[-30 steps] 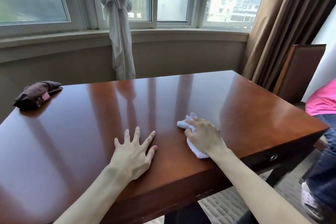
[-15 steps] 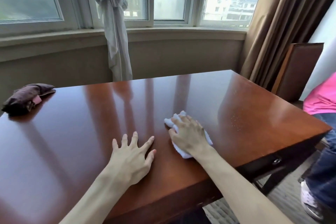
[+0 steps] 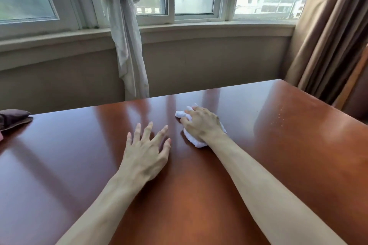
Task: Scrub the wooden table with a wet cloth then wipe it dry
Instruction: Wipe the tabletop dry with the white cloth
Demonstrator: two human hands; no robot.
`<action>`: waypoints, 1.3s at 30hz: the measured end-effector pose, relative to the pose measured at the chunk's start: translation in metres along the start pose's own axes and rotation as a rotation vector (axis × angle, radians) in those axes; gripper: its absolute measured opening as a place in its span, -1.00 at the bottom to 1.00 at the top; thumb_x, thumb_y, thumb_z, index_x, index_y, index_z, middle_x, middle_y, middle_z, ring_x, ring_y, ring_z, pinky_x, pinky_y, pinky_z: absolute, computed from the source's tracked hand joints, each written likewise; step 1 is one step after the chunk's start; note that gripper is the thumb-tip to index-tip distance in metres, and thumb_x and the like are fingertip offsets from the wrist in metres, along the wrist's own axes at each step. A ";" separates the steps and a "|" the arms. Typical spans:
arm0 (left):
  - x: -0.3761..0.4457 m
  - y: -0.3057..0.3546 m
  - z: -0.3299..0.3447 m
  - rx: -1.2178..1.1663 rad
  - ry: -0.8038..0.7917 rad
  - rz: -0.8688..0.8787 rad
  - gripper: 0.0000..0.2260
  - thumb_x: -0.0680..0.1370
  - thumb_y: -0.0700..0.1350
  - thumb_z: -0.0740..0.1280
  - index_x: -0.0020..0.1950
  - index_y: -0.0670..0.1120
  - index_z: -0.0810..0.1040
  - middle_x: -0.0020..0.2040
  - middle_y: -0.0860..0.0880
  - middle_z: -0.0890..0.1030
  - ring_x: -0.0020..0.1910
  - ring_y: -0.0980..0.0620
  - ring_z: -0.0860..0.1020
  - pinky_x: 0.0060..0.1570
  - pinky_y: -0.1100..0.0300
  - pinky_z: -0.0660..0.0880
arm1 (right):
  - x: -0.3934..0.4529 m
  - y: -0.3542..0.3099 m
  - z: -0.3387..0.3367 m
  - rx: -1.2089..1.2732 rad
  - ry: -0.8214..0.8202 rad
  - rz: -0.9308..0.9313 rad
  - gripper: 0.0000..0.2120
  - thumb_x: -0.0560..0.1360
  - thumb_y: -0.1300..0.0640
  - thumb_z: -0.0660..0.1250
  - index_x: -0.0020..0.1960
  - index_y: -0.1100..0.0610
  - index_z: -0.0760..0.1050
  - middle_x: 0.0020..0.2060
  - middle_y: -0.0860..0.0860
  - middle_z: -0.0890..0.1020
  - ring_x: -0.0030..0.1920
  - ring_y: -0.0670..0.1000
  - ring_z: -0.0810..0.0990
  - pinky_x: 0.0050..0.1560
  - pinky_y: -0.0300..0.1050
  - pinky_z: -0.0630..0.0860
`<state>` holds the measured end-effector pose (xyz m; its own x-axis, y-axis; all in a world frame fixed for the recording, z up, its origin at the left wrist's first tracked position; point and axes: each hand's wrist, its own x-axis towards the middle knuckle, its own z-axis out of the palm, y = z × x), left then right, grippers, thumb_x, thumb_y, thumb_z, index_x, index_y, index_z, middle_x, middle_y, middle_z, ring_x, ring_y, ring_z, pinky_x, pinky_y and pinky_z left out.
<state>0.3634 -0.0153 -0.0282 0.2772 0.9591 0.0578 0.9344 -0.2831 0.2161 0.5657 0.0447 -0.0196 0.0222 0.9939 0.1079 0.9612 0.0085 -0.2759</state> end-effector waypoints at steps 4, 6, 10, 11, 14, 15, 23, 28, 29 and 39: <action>0.018 -0.007 0.014 -0.017 -0.012 0.017 -0.43 0.55 0.31 -0.20 0.59 0.37 -0.05 0.66 0.12 -0.05 0.63 -0.02 -0.17 0.58 -0.12 -0.20 | 0.071 0.023 -0.009 -0.026 0.000 0.030 -0.64 0.62 -0.03 0.06 0.29 -0.09 0.54 0.35 -0.02 0.50 0.35 0.13 0.46 0.19 0.09 0.40; 0.016 -0.008 0.018 -0.018 0.016 0.016 -0.41 0.51 0.34 -0.24 0.57 0.40 -0.08 0.65 0.17 -0.07 0.62 0.02 -0.20 0.58 -0.08 -0.22 | 0.105 0.031 -0.008 -0.040 -0.017 0.053 -0.67 0.61 -0.04 0.04 0.16 -0.11 0.55 0.28 0.00 0.54 0.31 0.14 0.47 0.13 0.09 0.40; 0.018 -0.008 0.018 -0.025 0.033 -0.003 -0.40 0.48 0.37 -0.27 0.56 0.43 -0.09 0.64 0.20 -0.08 0.62 0.06 -0.21 0.58 -0.04 -0.22 | 0.143 0.040 0.003 -0.077 -0.057 0.068 -0.58 0.54 -0.18 -0.03 0.19 -0.18 0.54 0.27 -0.03 0.55 0.25 0.12 0.51 0.02 0.04 0.33; 0.018 -0.008 0.017 -0.019 0.027 -0.003 -0.39 0.48 0.37 -0.27 0.56 0.43 -0.10 0.64 0.20 -0.09 0.62 0.06 -0.21 0.58 -0.05 -0.22 | 0.140 0.039 0.003 -0.082 -0.057 0.051 -0.58 0.55 -0.17 -0.03 0.23 -0.18 0.51 0.30 -0.03 0.54 0.29 0.11 0.49 0.05 0.05 0.35; 0.018 -0.008 0.016 -0.023 -0.001 -0.009 -0.38 0.48 0.36 -0.27 0.57 0.42 -0.09 0.65 0.17 -0.07 0.62 0.03 -0.19 0.58 -0.08 -0.21 | 0.101 0.030 -0.004 -0.126 -0.061 -0.068 -0.65 0.56 -0.04 -0.07 0.22 -0.16 0.40 0.35 0.01 0.49 0.41 0.10 0.39 0.12 0.12 0.43; 0.018 -0.008 0.016 -0.026 -0.010 -0.007 -0.37 0.47 0.36 -0.27 0.57 0.41 -0.07 0.65 0.16 -0.07 0.63 0.02 -0.18 0.58 -0.08 -0.20 | 0.083 0.026 -0.007 -0.109 -0.086 -0.089 -0.65 0.58 -0.01 -0.07 0.24 -0.16 0.38 0.39 0.01 0.46 0.46 0.09 0.34 0.20 0.14 0.43; 0.016 -0.005 0.011 0.018 -0.043 0.000 -0.51 0.65 0.27 -0.05 0.60 0.35 0.02 0.66 0.09 0.00 0.63 -0.05 -0.07 0.57 -0.14 -0.13 | -0.101 -0.014 -0.016 -0.125 -0.101 -0.148 -0.42 0.63 -0.09 0.06 0.60 0.08 0.20 0.62 0.08 0.17 0.58 0.11 0.19 0.48 0.06 0.22; 0.014 -0.004 0.009 0.006 -0.065 0.003 -0.52 0.66 0.25 -0.05 0.60 0.32 0.04 0.66 0.06 -0.01 0.63 -0.08 -0.08 0.57 -0.15 -0.15 | -0.170 -0.028 -0.004 -0.064 -0.009 -0.170 -0.33 0.49 -0.17 -0.07 0.51 0.04 0.36 0.54 0.01 0.36 0.53 0.09 0.32 0.54 0.04 0.21; 0.014 -0.005 0.010 0.006 -0.063 0.002 -0.51 0.66 0.25 -0.05 0.60 0.32 0.04 0.66 0.06 -0.01 0.63 -0.08 -0.08 0.57 -0.15 -0.15 | -0.166 -0.027 -0.002 -0.037 0.000 -0.163 -0.34 0.48 -0.16 -0.07 0.49 0.02 0.39 0.53 -0.02 0.38 0.52 0.07 0.33 0.54 0.04 0.21; 0.016 -0.010 0.016 -0.008 -0.003 0.016 -0.43 0.55 0.34 -0.17 0.58 0.38 -0.01 0.65 0.13 -0.01 0.63 0.00 -0.12 0.58 -0.08 -0.16 | 0.056 0.036 -0.005 -0.040 0.011 0.032 -0.60 0.61 -0.03 0.10 0.40 -0.03 0.47 0.39 -0.03 0.49 0.41 0.09 0.42 0.26 0.06 0.39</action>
<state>0.3615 0.0026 -0.0453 0.2929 0.9544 0.0581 0.9279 -0.2984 0.2234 0.6026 0.1004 -0.0186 0.0560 0.9924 0.1100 0.9701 -0.0281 -0.2409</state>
